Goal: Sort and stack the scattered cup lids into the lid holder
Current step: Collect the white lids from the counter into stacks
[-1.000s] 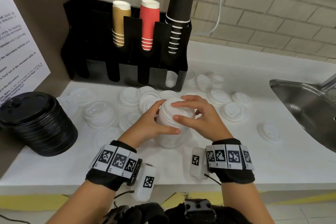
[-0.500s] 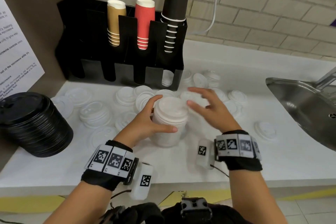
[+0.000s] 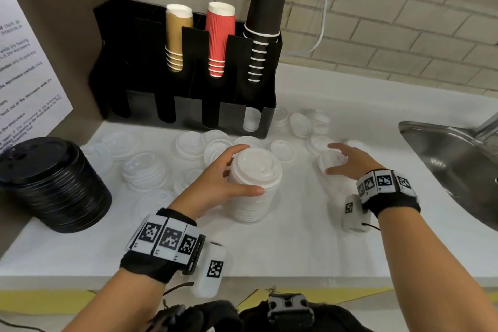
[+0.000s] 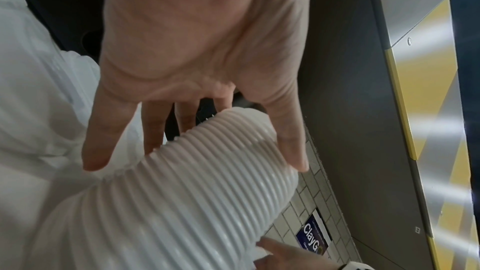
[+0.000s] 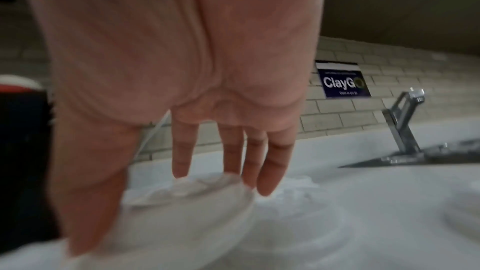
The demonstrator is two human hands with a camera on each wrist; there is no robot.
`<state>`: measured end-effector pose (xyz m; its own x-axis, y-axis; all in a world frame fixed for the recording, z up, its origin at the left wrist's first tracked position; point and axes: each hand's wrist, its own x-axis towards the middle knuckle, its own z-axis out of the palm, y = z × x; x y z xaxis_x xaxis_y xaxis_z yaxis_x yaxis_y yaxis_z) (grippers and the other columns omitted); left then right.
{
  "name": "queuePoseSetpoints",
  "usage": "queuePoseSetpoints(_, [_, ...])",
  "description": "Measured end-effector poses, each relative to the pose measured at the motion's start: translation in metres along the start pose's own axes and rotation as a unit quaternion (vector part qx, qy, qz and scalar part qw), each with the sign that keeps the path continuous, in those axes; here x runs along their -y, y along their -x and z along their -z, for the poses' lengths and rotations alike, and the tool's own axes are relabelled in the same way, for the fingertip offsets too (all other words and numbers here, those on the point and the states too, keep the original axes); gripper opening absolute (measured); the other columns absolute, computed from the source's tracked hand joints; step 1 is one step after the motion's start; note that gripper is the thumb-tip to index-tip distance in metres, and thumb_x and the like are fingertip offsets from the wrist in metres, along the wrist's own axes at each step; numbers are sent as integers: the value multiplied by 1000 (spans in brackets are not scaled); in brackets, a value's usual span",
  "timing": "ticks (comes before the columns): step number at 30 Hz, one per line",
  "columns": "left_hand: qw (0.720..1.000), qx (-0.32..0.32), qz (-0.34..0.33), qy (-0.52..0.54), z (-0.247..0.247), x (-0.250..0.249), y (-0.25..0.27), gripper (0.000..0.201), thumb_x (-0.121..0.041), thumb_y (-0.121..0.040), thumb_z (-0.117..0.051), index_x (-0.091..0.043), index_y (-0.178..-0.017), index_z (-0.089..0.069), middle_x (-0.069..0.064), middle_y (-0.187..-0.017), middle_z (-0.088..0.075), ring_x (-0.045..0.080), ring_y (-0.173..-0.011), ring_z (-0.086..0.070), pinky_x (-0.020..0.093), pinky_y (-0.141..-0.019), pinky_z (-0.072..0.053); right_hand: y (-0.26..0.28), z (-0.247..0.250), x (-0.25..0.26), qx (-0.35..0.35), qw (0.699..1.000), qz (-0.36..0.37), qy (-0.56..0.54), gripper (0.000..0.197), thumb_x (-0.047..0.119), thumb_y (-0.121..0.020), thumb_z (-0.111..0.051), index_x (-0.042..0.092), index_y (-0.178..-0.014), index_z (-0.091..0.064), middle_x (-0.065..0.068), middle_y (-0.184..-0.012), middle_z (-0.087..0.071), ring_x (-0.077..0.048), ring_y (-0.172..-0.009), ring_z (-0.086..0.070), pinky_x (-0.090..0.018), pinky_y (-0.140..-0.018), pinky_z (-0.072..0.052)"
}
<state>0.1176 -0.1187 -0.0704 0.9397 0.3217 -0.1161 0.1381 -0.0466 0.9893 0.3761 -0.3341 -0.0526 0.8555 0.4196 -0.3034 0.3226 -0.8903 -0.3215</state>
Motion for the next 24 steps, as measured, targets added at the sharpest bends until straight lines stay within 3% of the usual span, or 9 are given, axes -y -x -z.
queuePoseSetpoints(3, [1000,2,1,-4,1,0,-1,88,-34,-57,-88,-46,-132,-44,-23,-126,-51,-6,-113,-48,14,-84,-41,-3,10,-1,12,997,7,-77,76,39,-79,-75,36,-143,-34,-1,-134,-42,-23,-126,-43,-34,-100,-36])
queuePoseSetpoints(7, [1000,3,2,-2,1,0,0,93,-38,-52,-88,-50,-132,-42,-22,-126,-51,-4,-114,-48,16,-85,-42,-14,8,-9,9,998,-61,28,59,23,-94,-57,26,-148,-31,-13,-151,-32,-32,-131,-42,-37,-101,-37])
queuePoseSetpoints(11, [1000,1,1,0,1,-1,0,94,-41,-51,-86,-49,-134,-41,-18,-131,-51,-1,-118,-48,19,-90,-42,-11,2,-11,10,993,-84,83,62,38,-90,-62,32,-145,-34,-16,-148,-31,-39,-130,-40,-44,-103,-37])
queuePoseSetpoints(14, [1000,0,1,0,0,-1,0,91,-42,-52,-86,-47,-133,-44,-17,-132,-52,3,-121,-49,20,-93,-43,-8,2,-8,-9,991,-92,97,58,37,-90,-61,32,-143,-36,-19,-144,-34,-41,-127,-42,-45,-103,-37])
queuePoseSetpoints(19, [1000,-10,5,11,-1,1,-1,92,-45,-52,-86,-51,-132,-41,-18,-129,-52,-1,-118,-49,16,-86,-42,4,8,6,-64,991,-98,62,56,39,-92,-55,31,-143,-35,-21,-144,-33,-42,-129,-37,-45,-103,-34])
queuePoseSetpoints(22, [1000,-8,1,2,-2,1,-1,89,-41,-53,-87,-47,-131,-42,-20,-129,-52,0,-118,-49,15,-85,-43,19,11,25,-74,995,-18,-56,54,42,-91,-54,29,-140,-37,-21,-138,-39,-38,-124,-43,-45,-102,-38])
queuePoseSetpoints(24, [1000,-10,1,-1,-3,2,-2,84,-34,-58,-89,-49,-128,-44,-21,-126,-53,-2,-114,-50,14,-81,-43,35,6,42,-75,982,70,-156,50,40,-89,-59,30,-135,-43,-15,-129,-46,-30,-113,-50,-37,-90,-43])
